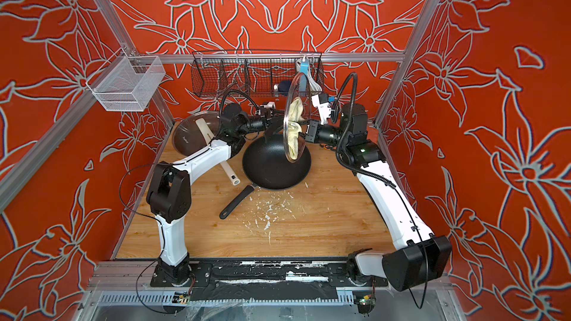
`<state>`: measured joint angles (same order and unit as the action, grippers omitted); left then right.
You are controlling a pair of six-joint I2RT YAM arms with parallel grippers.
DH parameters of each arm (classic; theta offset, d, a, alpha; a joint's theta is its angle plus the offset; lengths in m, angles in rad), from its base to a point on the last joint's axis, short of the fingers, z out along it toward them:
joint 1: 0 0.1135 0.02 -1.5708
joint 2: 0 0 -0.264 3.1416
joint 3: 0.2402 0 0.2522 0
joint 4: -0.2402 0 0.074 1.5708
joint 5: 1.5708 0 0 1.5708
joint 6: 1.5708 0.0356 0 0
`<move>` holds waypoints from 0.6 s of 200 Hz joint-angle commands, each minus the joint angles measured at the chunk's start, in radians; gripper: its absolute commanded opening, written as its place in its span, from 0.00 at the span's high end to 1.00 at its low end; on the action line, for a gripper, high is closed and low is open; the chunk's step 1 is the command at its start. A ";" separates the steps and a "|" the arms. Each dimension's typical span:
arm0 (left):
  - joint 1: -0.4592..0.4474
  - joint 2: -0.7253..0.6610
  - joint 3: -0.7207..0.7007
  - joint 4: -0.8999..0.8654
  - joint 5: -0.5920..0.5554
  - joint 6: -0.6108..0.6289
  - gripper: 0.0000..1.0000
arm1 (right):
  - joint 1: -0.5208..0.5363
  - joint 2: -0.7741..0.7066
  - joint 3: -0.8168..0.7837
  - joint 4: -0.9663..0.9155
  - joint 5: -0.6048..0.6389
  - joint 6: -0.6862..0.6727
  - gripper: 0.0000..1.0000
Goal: Wipe the pot lid with a cloth
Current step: Wipe the pot lid.
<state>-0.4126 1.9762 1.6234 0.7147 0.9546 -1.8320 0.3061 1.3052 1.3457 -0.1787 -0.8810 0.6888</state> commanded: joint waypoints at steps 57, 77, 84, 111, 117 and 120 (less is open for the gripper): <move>-0.009 -0.075 0.040 0.144 -0.021 0.005 1.00 | -0.030 0.024 -0.292 0.006 0.111 -0.048 1.00; -0.009 -0.076 0.032 0.141 -0.016 0.011 1.00 | -0.028 0.042 -0.221 -0.014 0.064 -0.040 1.00; -0.009 -0.075 0.025 0.144 -0.017 0.010 1.00 | -0.027 0.042 -0.195 -0.016 0.047 -0.035 1.00; -0.009 -0.067 0.024 0.150 -0.019 0.006 1.00 | -0.019 0.034 -0.081 0.003 -0.025 -0.009 1.00; -0.009 -0.063 0.024 0.152 -0.020 0.007 1.00 | -0.018 0.031 -0.058 0.023 -0.042 0.007 1.00; -0.009 -0.063 0.025 0.151 -0.019 0.007 1.00 | -0.016 0.031 -0.048 0.035 -0.049 0.015 1.00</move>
<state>-0.4072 1.9762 1.6199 0.6895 0.9554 -1.8034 0.2729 1.3529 1.1858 -0.2234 -0.8249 0.6678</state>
